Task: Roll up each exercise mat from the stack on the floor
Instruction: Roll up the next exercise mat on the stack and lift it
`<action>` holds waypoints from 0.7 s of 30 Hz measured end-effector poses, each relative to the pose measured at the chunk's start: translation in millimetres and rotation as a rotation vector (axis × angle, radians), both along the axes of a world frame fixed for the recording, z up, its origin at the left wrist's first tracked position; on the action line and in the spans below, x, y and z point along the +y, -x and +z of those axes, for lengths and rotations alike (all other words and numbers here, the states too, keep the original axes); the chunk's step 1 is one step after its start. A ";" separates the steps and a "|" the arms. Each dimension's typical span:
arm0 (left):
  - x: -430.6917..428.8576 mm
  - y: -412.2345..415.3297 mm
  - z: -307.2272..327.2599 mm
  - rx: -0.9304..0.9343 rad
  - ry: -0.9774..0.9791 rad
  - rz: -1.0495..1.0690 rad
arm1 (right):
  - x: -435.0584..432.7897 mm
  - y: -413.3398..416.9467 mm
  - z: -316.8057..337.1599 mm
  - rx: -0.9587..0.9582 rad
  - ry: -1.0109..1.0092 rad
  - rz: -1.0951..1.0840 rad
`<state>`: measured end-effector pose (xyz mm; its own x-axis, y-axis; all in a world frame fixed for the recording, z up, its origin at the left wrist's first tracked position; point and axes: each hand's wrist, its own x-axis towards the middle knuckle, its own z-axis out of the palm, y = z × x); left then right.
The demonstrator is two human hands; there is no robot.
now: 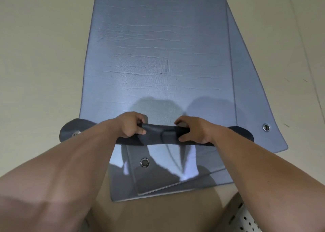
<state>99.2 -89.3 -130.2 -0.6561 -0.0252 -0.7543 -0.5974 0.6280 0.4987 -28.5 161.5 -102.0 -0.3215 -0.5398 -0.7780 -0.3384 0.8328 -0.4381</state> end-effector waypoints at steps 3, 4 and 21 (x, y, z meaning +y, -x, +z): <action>1.9 5.5 0.2 0.071 0.259 -0.016 | 5.0 -7.7 -4.4 0.406 0.140 0.037; 4.4 6.3 3.1 0.082 0.359 -0.040 | 5.1 -15.2 -5.5 0.565 0.179 0.108; 44.1 -55.0 -22.7 0.565 0.748 -0.250 | -34.1 -26.6 -24.4 0.539 -0.037 0.521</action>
